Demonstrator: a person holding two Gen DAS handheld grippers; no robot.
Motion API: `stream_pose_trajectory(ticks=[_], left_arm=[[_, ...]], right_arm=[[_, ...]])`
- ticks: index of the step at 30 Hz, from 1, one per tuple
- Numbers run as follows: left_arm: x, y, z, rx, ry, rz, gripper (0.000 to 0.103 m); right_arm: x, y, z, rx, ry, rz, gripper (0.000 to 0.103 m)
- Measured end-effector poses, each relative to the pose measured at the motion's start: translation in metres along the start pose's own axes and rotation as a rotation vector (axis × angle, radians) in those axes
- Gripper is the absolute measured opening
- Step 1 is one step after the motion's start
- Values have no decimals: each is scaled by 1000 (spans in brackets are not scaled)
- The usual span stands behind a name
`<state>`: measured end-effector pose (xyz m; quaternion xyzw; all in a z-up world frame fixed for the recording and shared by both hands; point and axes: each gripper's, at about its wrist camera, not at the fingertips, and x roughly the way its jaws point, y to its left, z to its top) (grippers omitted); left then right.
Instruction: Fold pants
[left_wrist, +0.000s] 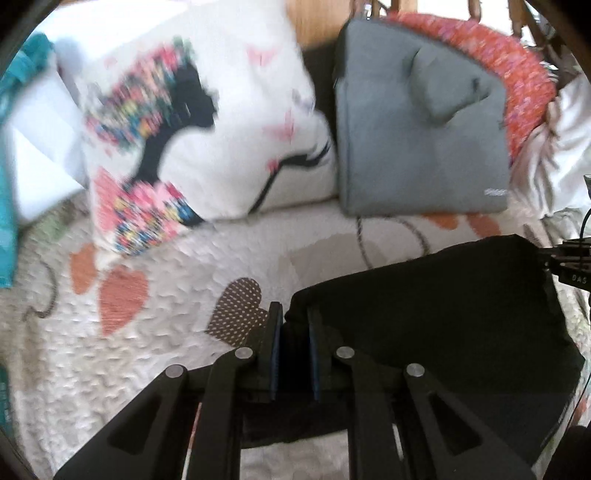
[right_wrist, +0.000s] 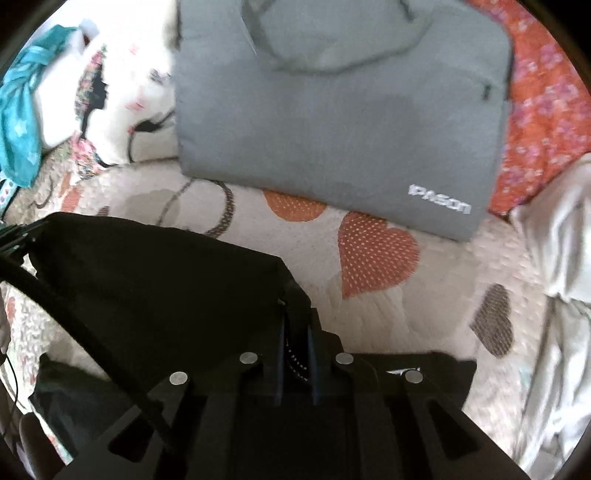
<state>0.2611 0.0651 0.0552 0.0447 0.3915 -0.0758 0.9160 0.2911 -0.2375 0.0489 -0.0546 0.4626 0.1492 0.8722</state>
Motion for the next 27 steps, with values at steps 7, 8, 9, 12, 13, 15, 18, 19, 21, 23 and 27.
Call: stream_pose_trajectory(ticks=[7,8,9,12,13,15,18,19,21,23,27], left_arm=[[-92,-15,-56,52,-97,8,13],[-102,-18,-75,66,-100,15,13],[-106,-22,-92,78,-94,29,14],[-108,-31,-144,112,-26,65,17],[-109,-31,-158,116,1,62,17],[-113,-26,-183,99,55,44,17],[-132,-7,-202,22,65,24,25],[-140,2,-203,-14,52,44,25],[-152,23,-206,-82,35,93,26],[-161,44,-210,-182,21,94,28],[-158,74,-217,-377,35,15,32]], right_arm=[[-74,20,-85,7,-50,39,13],[-80,23,-103,11,-45,44,14],[-81,27,-126,19,-27,57,19],[-70,41,-194,19,82,51,21],[-66,42,-207,20,110,41,22],[-62,42,-240,32,166,23,23],[-81,31,-261,93,140,55,25],[-88,24,-262,124,128,62,32],[-103,8,-262,199,89,77,43],[-112,-4,-258,258,60,79,45],[-118,24,-238,213,20,145,48]])
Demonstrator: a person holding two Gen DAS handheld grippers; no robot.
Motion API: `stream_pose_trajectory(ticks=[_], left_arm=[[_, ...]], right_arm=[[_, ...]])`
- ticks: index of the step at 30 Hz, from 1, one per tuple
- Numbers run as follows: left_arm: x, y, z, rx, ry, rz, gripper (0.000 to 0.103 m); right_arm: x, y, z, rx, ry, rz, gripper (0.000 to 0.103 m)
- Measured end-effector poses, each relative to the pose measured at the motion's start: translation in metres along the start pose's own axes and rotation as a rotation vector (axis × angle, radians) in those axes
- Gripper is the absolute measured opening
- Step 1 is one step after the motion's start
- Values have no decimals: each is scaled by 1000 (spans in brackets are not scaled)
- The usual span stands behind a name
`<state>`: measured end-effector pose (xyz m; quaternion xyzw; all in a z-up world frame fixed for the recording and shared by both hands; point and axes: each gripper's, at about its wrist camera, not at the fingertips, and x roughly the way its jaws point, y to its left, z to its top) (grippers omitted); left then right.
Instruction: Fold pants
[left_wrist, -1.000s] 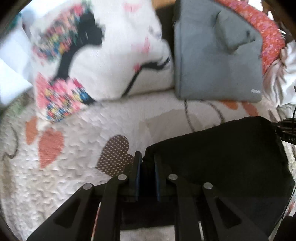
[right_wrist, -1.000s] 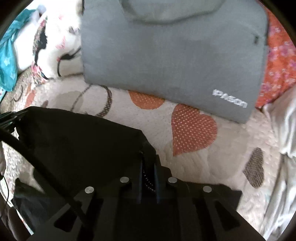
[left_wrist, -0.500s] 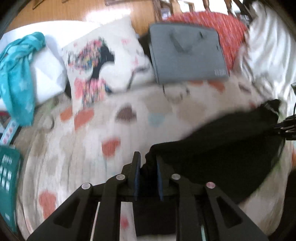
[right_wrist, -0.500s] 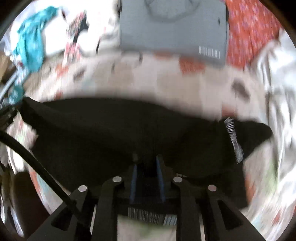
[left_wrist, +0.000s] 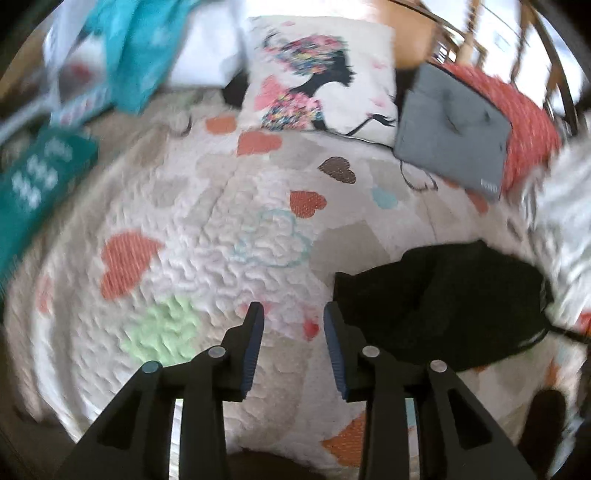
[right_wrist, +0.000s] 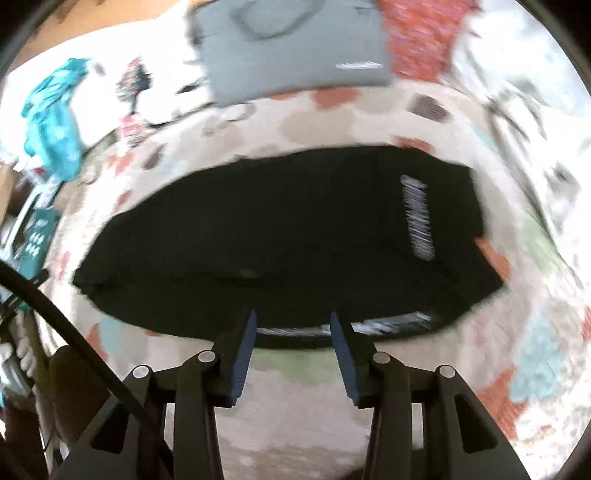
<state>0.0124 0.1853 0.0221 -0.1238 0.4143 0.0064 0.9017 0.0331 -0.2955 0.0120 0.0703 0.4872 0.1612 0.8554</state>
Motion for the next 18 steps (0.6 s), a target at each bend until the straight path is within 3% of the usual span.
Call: stream_pose_trajectory(ticks=[5,9,12,13,16,18], left_arm=[[13,-6,-11,-123,6,-107,32],[23,-5,-21,-228,-28,-186,34],[31,-1,-20,-250,-62,-157,34],[31,0,-20,-239,-84,-130,34],[31,8,-21,-225,-135,-65,36],[32,22,-23,-275,-149,-105,42]], right_arm=[[34,82,30,-125,32,130,49],[53,170,83,-238,0,251,48],[82,212,108,-237,32,355,48],[96,223,110,-232,45,350,48],[152,233,98,-164,210,354,48],[173,223,72,-119,328,340,49]])
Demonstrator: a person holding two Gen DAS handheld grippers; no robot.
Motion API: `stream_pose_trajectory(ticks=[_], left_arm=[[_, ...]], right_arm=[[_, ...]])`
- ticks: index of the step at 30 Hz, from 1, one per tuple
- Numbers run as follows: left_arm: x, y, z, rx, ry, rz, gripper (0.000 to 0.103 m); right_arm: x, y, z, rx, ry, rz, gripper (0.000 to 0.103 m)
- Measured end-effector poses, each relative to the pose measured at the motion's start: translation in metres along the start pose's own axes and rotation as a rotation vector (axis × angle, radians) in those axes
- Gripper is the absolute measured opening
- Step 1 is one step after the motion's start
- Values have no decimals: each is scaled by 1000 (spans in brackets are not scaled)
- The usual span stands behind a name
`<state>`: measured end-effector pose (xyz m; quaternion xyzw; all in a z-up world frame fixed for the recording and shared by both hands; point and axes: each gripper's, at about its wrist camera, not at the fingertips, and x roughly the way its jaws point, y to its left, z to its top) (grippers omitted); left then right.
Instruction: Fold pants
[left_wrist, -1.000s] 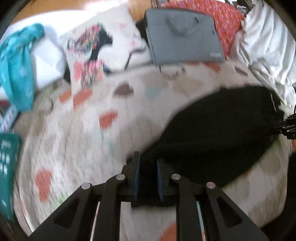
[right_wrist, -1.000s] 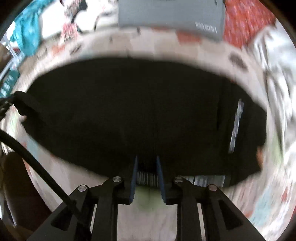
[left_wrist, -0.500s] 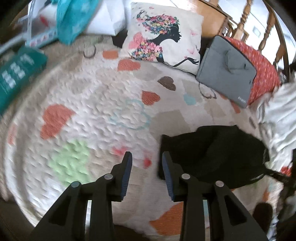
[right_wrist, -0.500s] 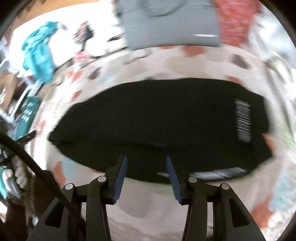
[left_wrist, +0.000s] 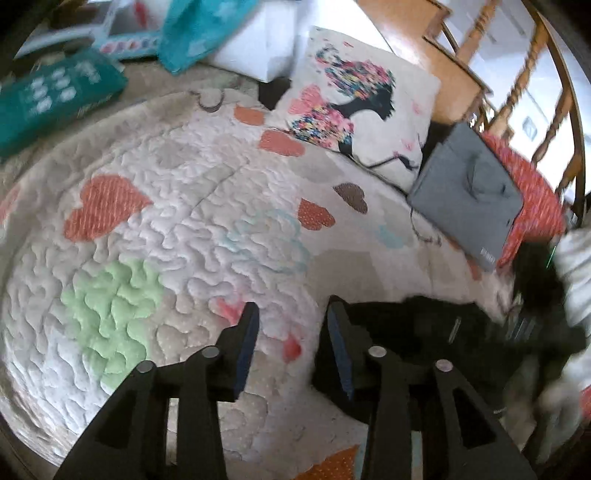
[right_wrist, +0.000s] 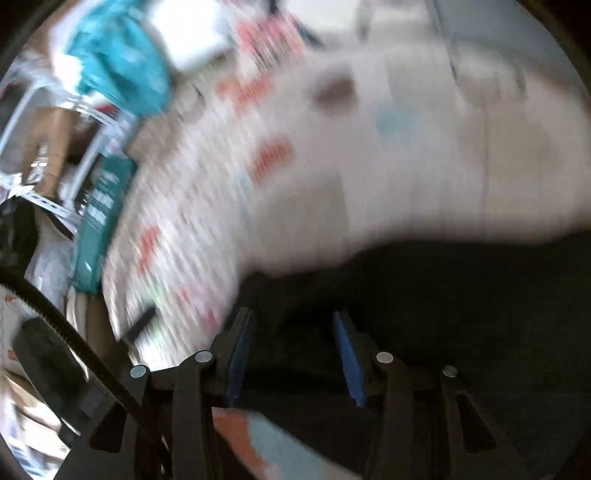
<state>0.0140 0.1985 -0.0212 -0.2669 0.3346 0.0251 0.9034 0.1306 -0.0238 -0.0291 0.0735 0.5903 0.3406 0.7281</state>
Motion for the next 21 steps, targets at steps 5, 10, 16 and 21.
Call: stream_pose_trajectory(ticks=[5,10,16,21], left_arm=[[3,21,6,-100,-14,-66,48],[5,29,6,-136,-15,-100,49],[2,44,5,-217,-26,-129,51],[-3,46,4,-218,-43,-139,53]], right_arm=[[-15,-6,-42,28,50,6,47],[-35,44,-27,-134,-43,-141,53],[26,80,-18,-237,18,-259,47],[17,68,-13,-111,-29,-193,8]])
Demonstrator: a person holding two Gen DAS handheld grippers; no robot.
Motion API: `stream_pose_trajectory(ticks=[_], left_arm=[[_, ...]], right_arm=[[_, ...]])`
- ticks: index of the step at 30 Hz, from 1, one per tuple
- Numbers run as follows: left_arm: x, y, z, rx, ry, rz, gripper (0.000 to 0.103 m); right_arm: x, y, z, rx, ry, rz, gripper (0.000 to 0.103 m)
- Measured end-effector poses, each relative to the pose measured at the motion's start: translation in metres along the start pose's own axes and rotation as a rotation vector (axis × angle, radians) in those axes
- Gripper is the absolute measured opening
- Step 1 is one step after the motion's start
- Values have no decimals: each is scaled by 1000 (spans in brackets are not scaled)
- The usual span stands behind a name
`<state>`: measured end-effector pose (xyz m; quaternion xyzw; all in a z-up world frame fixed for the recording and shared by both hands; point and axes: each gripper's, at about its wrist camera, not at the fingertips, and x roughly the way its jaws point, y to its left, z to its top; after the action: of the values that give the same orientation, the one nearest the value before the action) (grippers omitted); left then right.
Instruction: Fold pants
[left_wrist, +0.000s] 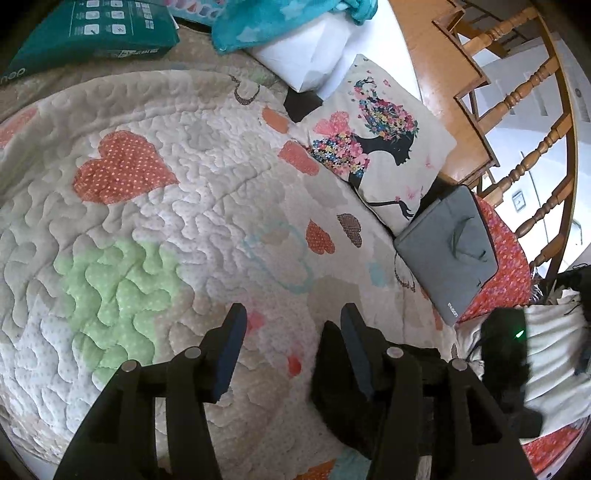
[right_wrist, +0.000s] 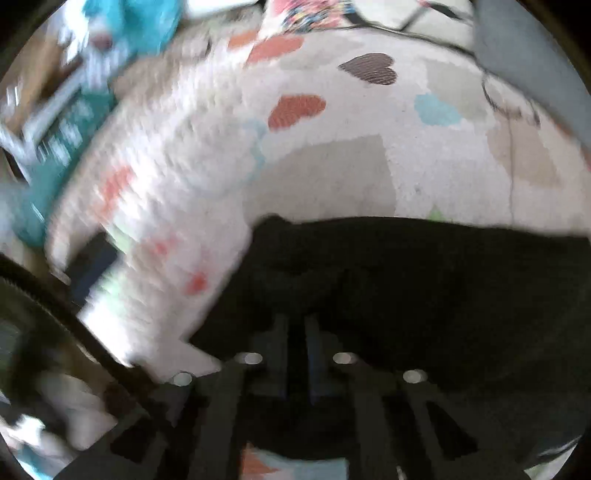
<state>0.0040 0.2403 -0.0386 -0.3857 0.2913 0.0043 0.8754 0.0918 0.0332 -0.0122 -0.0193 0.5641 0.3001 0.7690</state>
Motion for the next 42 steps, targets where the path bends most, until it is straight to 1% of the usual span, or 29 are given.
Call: stream_pose_trajectory(ticks=[1,3,5,8,10,12,15,17,18,19,20,21,23,26,29,30,31,32,33,34,36,39,42], left_arm=[[0,0,0,3,-2,1,53],[1,-1,0,3,-4,3,54],[2,0,0,2,-3,4,55],[0,3,1,-11,-7,6,55],[0,6,1,-24,-9,7,55],[0,8,1,-34,-8,3,56],[2,8,1,-30,-5,4,56],[0,7,1,-24,-9,6,56],[0,6,0,-21,-11,9,56],[0,6,0,-19,-12,11,56],[0,6,0,-16,-12,14,57],[0,5,-1,-12,-10,20,57],[1,3,-1,2,-7,24,57],[1,-5,-4,43,-3,37,57],[2,-13,-7,77,7,47,57],[3,-15,-7,86,10,53,57],[4,-17,-8,93,15,58,57],[5,-18,-8,96,17,61,58],[6,-20,-9,101,21,67,58],[6,-22,-10,105,24,73,58],[7,-26,-12,120,27,94,58],[6,-36,-14,158,50,111,58],[-2,-60,-25,265,83,119,58]], right_arm=[[-8,-2,3,22,-24,31,8],[-19,-1,11,36,-56,58,8],[-18,8,22,44,-62,82,8],[-5,23,37,31,-58,74,9],[-3,23,40,40,-70,77,9],[6,20,43,63,-51,72,11],[34,11,41,103,43,80,13],[40,6,39,135,48,129,24],[38,3,37,166,29,181,39],[32,0,35,194,5,244,49],[24,-2,33,205,-13,274,50],[16,-4,30,204,-31,283,50],[-12,-16,16,189,-87,271,50],[-58,-59,-16,226,-158,214,50],[-110,-133,-66,350,-242,127,50],[-125,-159,-83,406,-266,96,50],[-142,-193,-108,493,-294,75,52],[-150,-210,-122,549,-305,75,53],[-156,-236,-144,651,-322,96,54],[-159,-251,-158,705,-331,135,54],[-153,-267,-176,762,-342,213,54],[-140,-274,-182,793,-358,252,54],[-123,-282,-180,831,-359,294,55]])
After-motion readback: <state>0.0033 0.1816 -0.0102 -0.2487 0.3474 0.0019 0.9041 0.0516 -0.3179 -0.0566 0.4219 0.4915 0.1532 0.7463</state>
